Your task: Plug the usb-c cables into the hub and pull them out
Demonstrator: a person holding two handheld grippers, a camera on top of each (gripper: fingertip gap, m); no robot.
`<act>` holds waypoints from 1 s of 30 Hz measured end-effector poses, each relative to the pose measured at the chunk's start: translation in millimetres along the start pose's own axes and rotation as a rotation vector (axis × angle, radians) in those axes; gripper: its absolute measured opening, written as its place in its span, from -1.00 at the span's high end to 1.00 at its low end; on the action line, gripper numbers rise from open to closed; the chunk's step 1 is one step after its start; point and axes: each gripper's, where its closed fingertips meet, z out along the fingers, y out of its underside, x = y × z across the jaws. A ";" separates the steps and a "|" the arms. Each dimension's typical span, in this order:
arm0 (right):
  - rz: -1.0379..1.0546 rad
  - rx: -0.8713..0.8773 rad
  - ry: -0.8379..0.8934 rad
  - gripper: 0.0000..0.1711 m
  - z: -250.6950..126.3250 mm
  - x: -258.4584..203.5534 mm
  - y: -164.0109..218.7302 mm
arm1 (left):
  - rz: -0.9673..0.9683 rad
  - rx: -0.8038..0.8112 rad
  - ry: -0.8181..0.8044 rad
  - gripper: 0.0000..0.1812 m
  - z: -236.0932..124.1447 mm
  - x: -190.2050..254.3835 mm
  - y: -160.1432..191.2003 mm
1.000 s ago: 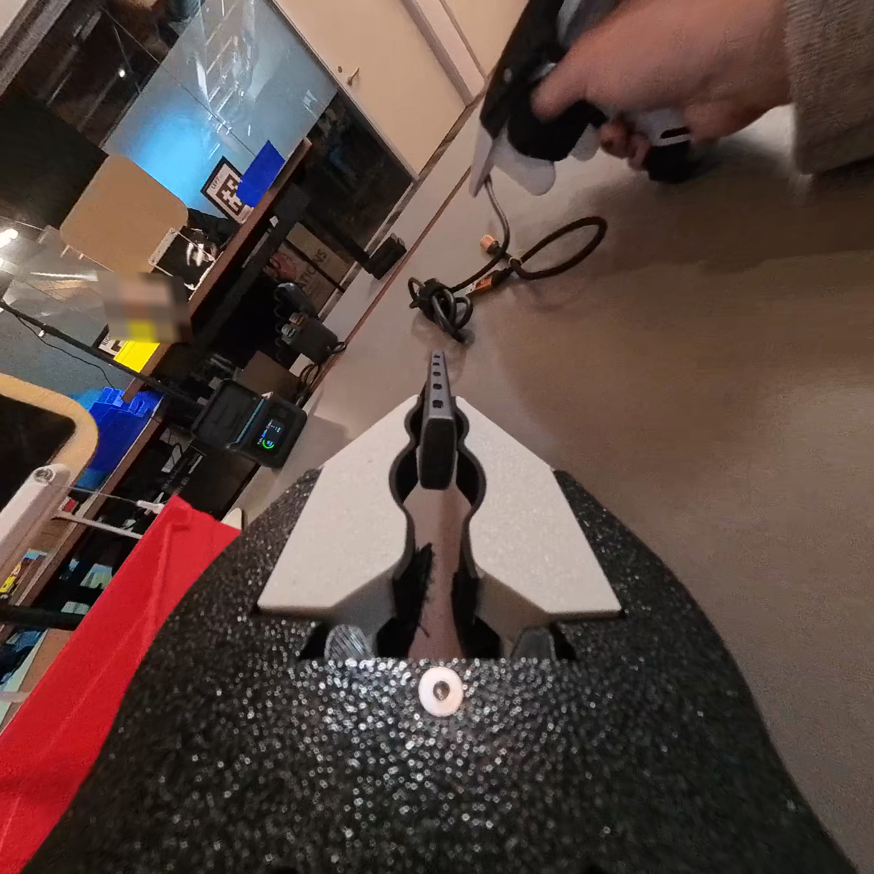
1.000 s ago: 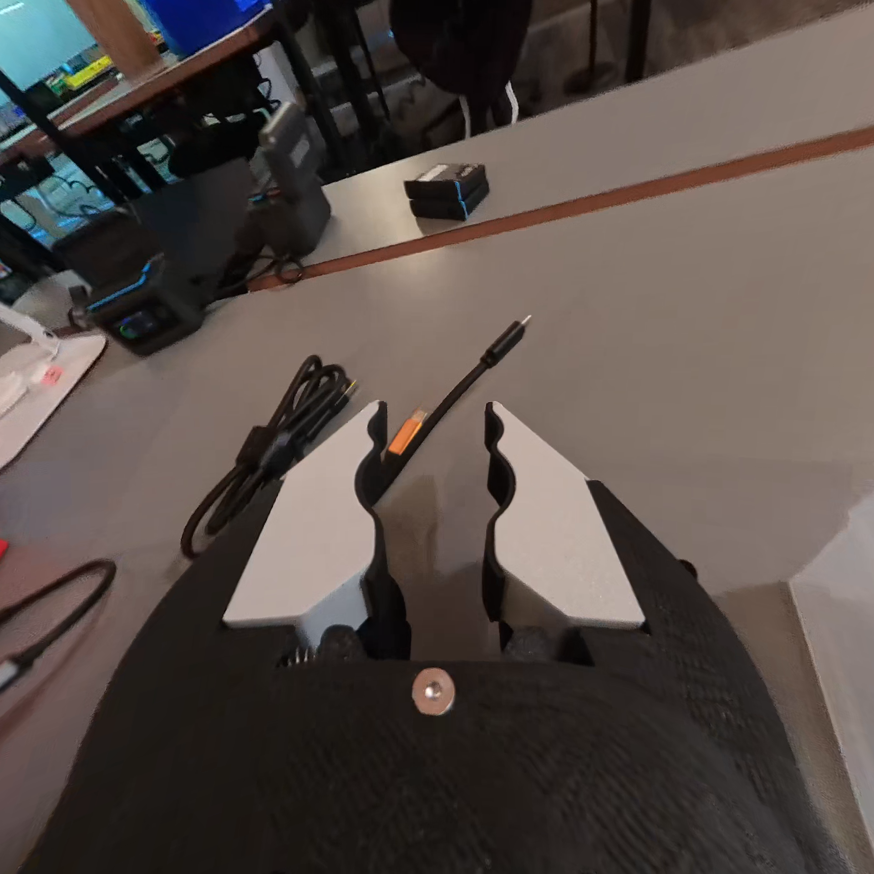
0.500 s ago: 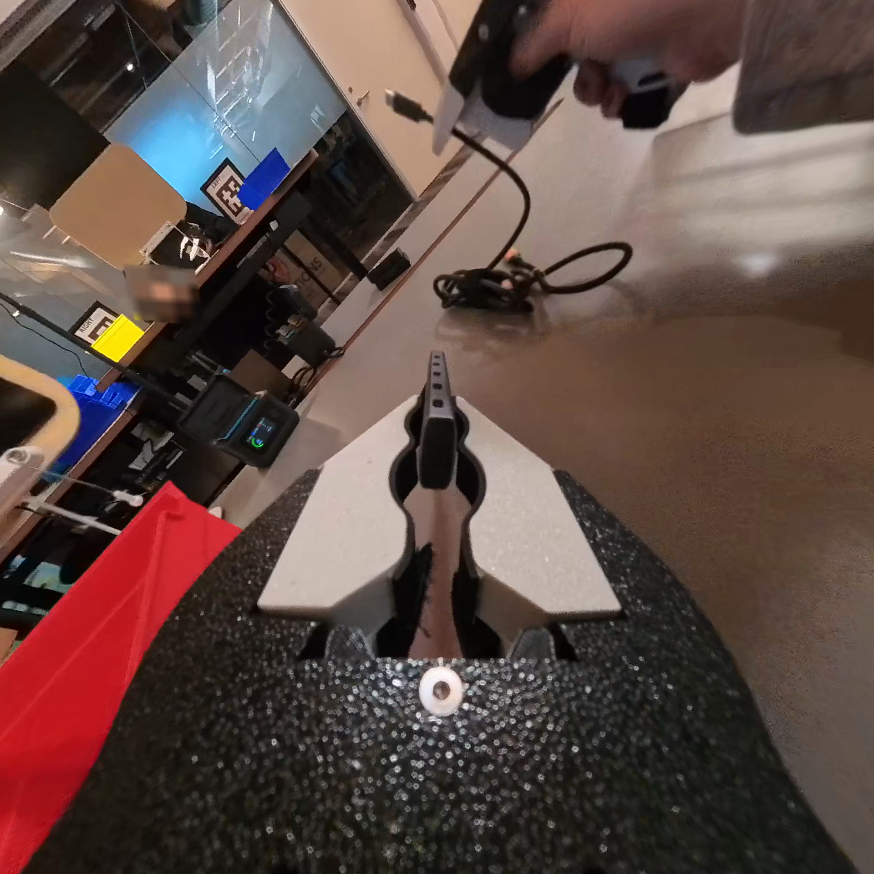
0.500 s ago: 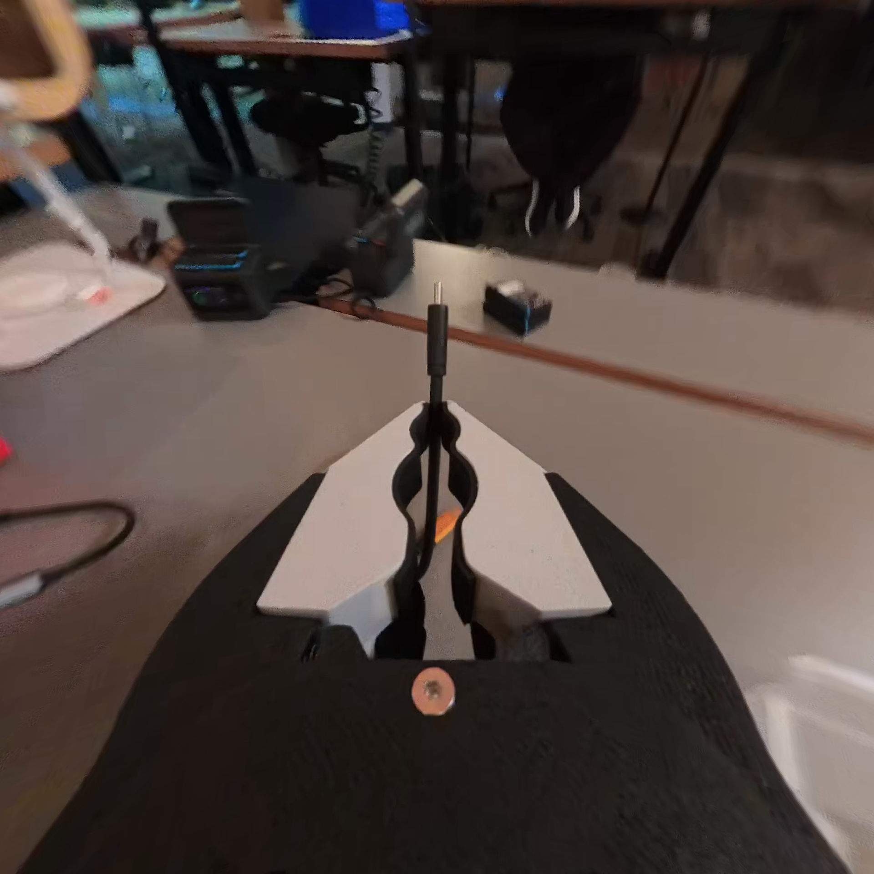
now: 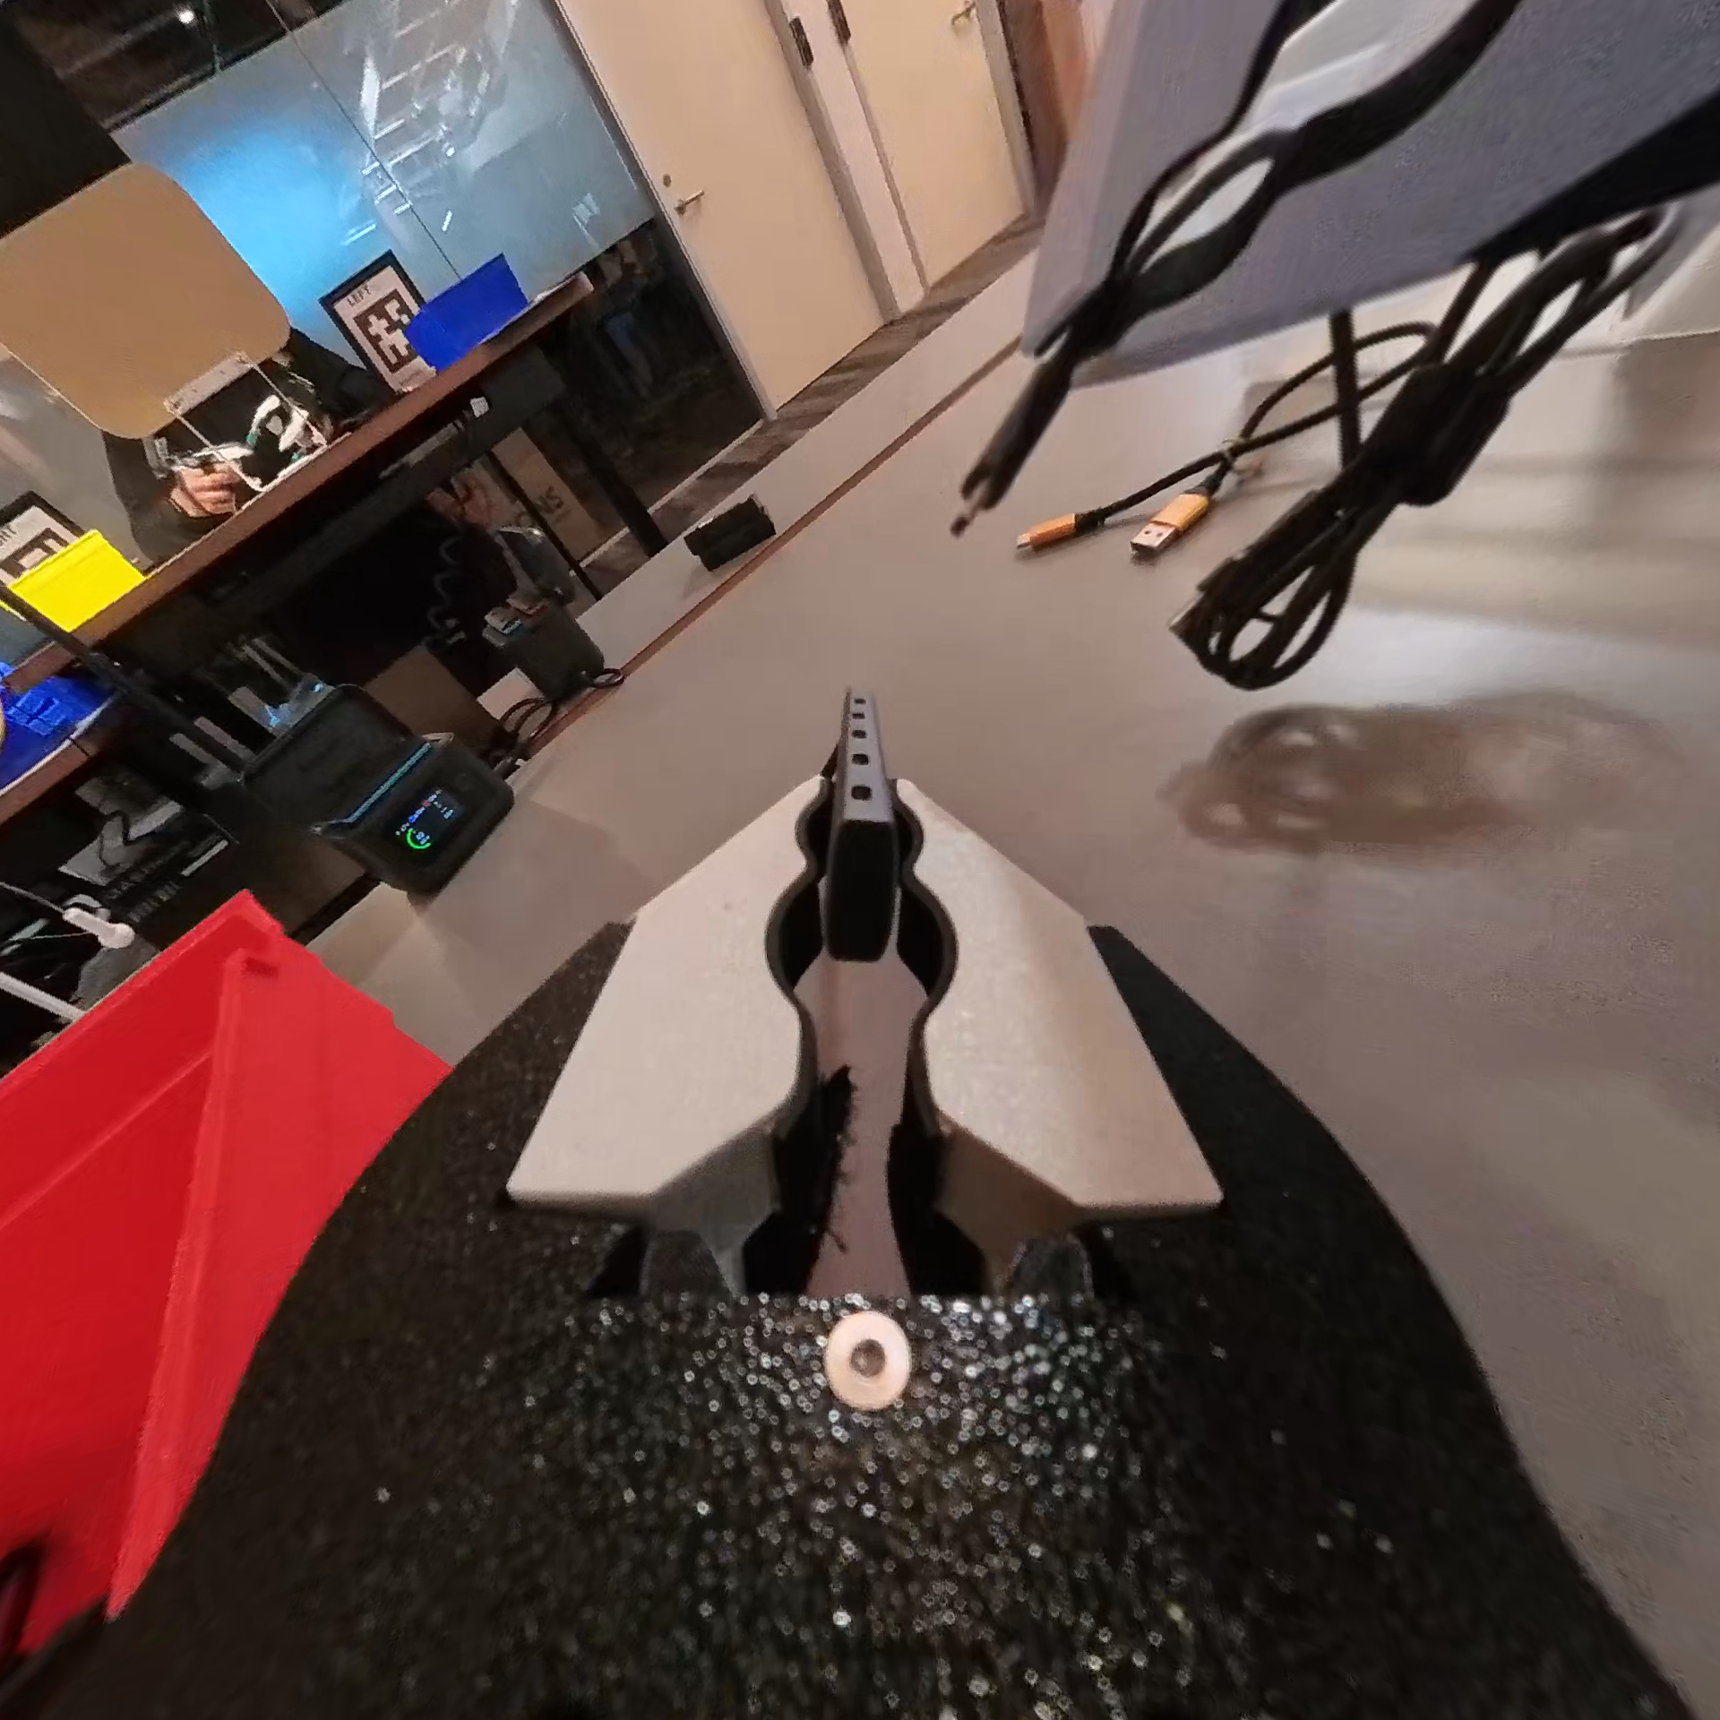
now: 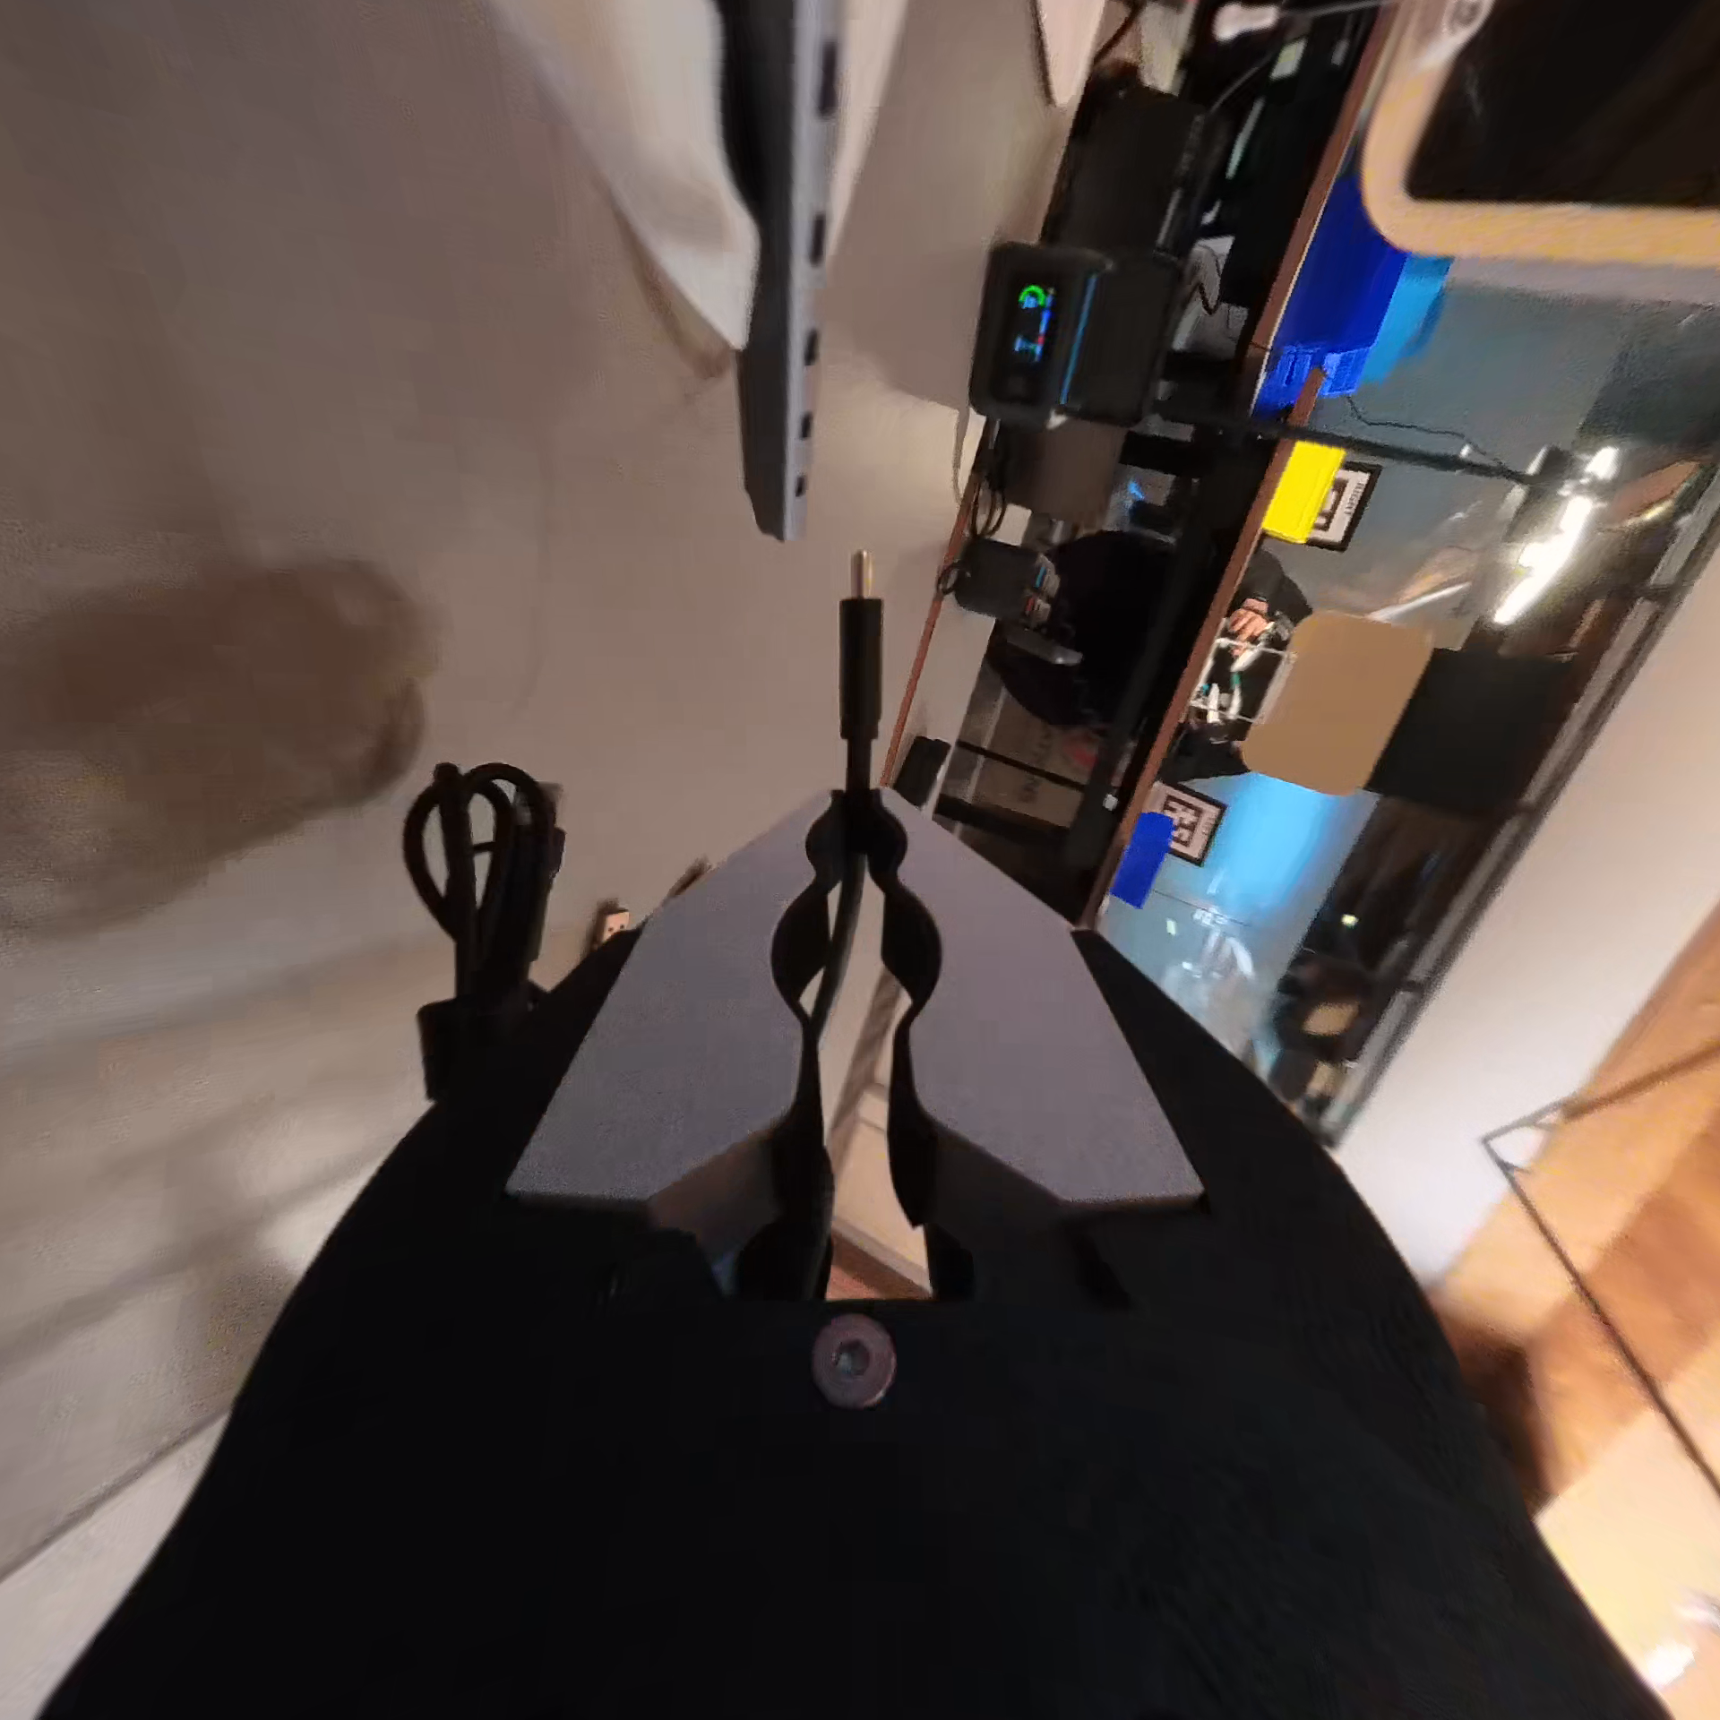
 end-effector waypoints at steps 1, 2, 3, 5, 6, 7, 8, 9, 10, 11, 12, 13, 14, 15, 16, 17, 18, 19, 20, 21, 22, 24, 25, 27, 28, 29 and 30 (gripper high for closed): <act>-0.025 -0.021 0.012 0.99 1.8 -2.6 -1.1 | 0.010 -0.003 0.002 0.92 0.0 1.0 0.3; -0.036 -0.039 0.019 0.99 4.1 -4.8 -1.3 | 0.023 -0.005 0.001 0.92 -0.2 1.7 0.2; -0.037 -0.053 0.021 0.99 6.7 -7.1 -1.4 | 0.038 -0.005 -0.001 0.92 -0.7 2.3 0.2; -0.020 -0.059 -0.036 0.98 13.2 -21.8 -1.7 | 0.052 -0.006 -0.003 0.92 -1.2 2.7 0.1; 0.002 -0.057 -0.079 0.99 16.7 -32.3 -1.2 | 0.053 -0.008 -0.002 0.92 -0.9 2.7 0.8; 0.026 -0.060 -0.111 0.99 20.3 -41.7 0.5 | 0.055 -0.012 -0.002 0.92 -0.6 2.5 1.5; 0.051 -0.054 -0.133 0.99 23.4 -49.9 1.5 | 0.058 -0.015 0.000 0.92 -0.3 2.6 2.2; 0.085 -0.045 -0.158 0.99 25.6 -58.2 2.0 | 0.063 -0.018 0.003 0.92 -0.1 3.4 2.6; 0.130 -0.024 -0.191 0.99 26.7 -66.6 0.4 | 0.069 -0.020 0.007 0.92 0.1 4.2 3.0; 0.189 0.017 -0.228 0.98 26.7 -74.6 -4.6 | 0.076 -0.023 0.010 0.91 0.3 5.1 3.4; 0.259 0.072 -0.270 0.99 25.3 -81.8 -11.8 | 0.082 -0.026 0.014 0.92 0.6 6.1 3.8; 0.331 0.133 -0.328 0.98 22.5 -89.8 -19.6 | 0.090 -0.029 0.017 0.91 0.9 6.9 4.2; 0.406 0.181 -0.378 0.96 19.9 -95.2 -25.2 | 0.096 -0.032 0.018 0.92 1.1 7.4 4.5; 0.482 0.216 -0.416 0.86 18.0 -98.1 -27.6 | 0.100 -0.033 0.019 0.92 1.2 7.8 4.6; 0.564 0.244 -0.460 0.75 16.2 -100.1 -28.4 | 0.100 -0.033 0.020 0.92 1.2 8.0 4.7; 0.660 0.270 -0.509 0.65 14.1 -101.1 -28.7 | 0.099 -0.033 0.023 0.92 1.3 8.2 4.8; 0.760 0.303 -0.550 0.61 12.1 -99.5 -29.3 | 0.097 -0.034 0.025 0.92 1.2 8.3 5.0; 0.849 0.350 -0.582 0.59 9.4 -96.2 -30.6 | 0.096 -0.034 0.025 0.92 1.2 8.2 4.9; 0.920 0.404 -0.618 0.57 5.5 -93.5 -32.8 | 0.096 -0.033 0.025 0.92 1.0 8.2 4.8; 0.971 0.451 -0.654 0.56 1.3 -91.5 -34.8 | 0.096 -0.034 0.027 0.92 1.1 8.5 5.0; 0.994 0.496 -0.688 0.56 -3.5 -90.8 -36.7 | 0.097 -0.035 0.030 0.92 1.4 8.9 5.4; 1.010 0.561 -0.735 0.56 -11.7 -90.4 -38.6 | 0.099 -0.038 0.034 0.91 1.9 9.6 5.9; 1.016 0.581 -0.757 0.56 -14.3 -90.9 -39.3 | 0.100 -0.039 0.035 0.91 1.9 9.9 6.0; 1.002 0.598 -0.771 0.56 -15.9 -93.7 -40.3 | 0.100 -0.041 0.039 0.91 2.1 10.7 6.6; 0.978 0.606 -0.779 0.56 -17.4 -96.3 -42.4 | 0.101 -0.042 0.041 0.91 2.2 11.0 6.8; 0.955 0.611 -0.787 0.56 -19.0 -99.2 -45.1 | 0.101 -0.043 0.042 0.91 2.3 11.3 6.9; 0.929 0.611 -0.793 0.56 -20.0 -102.4 -47.9 | 0.102 -0.043 0.042 0.91 2.3 11.6 7.0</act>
